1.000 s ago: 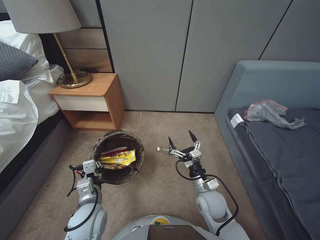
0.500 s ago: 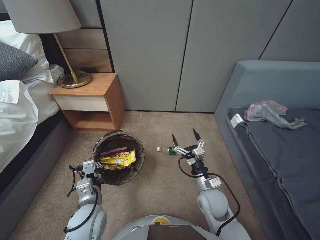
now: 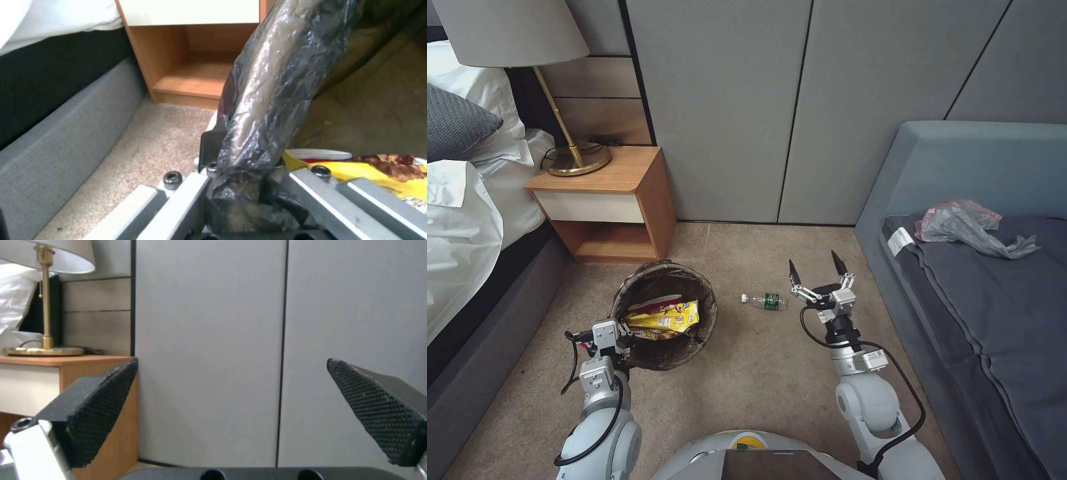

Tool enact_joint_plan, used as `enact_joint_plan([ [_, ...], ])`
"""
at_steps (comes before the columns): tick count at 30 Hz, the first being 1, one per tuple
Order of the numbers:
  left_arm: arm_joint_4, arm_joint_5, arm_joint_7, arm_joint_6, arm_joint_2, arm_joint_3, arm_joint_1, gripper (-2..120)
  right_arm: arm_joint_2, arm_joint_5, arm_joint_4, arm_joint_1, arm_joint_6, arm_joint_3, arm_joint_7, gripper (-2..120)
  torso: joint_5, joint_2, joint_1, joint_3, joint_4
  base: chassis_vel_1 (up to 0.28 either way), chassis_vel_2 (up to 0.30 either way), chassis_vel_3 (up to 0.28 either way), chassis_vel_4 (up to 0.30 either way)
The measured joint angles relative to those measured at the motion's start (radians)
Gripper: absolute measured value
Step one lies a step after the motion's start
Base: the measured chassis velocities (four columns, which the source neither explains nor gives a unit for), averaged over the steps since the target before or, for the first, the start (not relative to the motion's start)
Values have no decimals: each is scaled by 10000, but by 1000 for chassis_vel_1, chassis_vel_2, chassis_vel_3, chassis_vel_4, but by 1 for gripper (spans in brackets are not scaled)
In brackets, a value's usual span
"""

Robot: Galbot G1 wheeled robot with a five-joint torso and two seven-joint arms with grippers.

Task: Pick up the trash bin, then pick up the garbage from the floor and place it into the trash bin.

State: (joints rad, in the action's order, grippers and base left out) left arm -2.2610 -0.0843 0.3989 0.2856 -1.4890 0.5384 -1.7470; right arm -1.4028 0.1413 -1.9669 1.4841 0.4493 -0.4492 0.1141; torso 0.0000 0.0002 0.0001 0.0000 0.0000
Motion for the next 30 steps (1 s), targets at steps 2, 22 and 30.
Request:
enact_joint_plan([
  [2,-1,0,0,0,14,3,-5,0,-7,-5,49,-11,-9,26,-1,100,0,0,0,0,0,0,0,0,0],
  [22,-37,80,-4,-2,41,3,-130,0,1742,-318,4274,-2874,-569,1329,1563,100,3,-1,0,1,0,0,0,0,0],
  [30,25,128,-4,-3,-25,6,-89,0,2028,-1006,6770,-4667,-323,1783,2843,100,2,0,0,1,3,0,0,0,0],
])
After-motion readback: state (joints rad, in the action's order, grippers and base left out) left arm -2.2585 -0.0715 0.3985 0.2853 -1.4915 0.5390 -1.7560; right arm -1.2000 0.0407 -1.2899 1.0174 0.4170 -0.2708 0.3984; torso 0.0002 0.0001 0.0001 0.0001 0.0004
